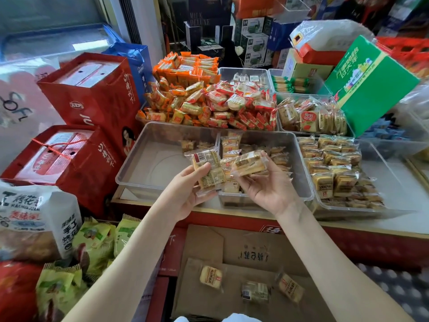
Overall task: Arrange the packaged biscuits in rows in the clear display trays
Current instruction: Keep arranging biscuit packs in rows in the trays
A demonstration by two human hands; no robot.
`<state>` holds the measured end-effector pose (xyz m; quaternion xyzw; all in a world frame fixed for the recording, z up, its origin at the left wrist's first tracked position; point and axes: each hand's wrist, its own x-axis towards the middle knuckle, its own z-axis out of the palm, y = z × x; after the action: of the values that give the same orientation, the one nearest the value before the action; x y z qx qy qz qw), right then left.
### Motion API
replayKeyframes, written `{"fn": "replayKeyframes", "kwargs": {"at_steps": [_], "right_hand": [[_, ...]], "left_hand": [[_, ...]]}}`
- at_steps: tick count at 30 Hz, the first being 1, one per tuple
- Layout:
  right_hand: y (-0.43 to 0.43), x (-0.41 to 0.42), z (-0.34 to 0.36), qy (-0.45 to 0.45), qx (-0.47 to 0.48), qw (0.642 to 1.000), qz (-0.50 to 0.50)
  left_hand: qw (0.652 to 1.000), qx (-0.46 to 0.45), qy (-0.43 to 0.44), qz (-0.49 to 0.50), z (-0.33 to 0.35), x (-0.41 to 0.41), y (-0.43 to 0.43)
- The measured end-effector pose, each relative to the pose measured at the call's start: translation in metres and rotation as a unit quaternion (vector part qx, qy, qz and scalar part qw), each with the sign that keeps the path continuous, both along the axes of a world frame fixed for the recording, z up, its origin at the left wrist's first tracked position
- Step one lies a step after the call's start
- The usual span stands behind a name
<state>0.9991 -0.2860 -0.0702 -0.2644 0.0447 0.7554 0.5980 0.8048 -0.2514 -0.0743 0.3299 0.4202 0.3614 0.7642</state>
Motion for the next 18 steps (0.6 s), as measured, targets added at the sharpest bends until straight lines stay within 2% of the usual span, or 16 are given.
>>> {"fn": "replayKeyframes", "kwargs": {"at_steps": [2,4,7,10,13,18], "right_hand": [[0.007,0.008,-0.002,-0.009,-0.001,1.000,-0.015],[0.019,0.019,-0.005,-0.054,-0.005,0.998,-0.023],[0.050,0.042,-0.017,-0.213,-0.046,0.975,-0.045],[0.091,0.065,-0.042,-0.376,-0.092,0.919,-0.071],[0.128,0.081,-0.070,-0.476,-0.132,0.865,-0.086],[0.199,0.090,-0.126,-0.638,-0.126,0.758,-0.038]], "left_hand": [[1.000,0.002,0.000,0.007,-0.001,0.003,0.006],[1.000,0.004,0.002,0.014,-0.001,0.006,0.014],[0.999,0.008,0.018,0.025,-0.006,0.012,0.030],[0.998,0.012,0.041,0.049,-0.015,0.017,0.051],[0.994,0.016,0.072,0.078,-0.035,0.022,0.068],[0.984,0.017,0.105,0.142,-0.081,0.030,0.086]]}}
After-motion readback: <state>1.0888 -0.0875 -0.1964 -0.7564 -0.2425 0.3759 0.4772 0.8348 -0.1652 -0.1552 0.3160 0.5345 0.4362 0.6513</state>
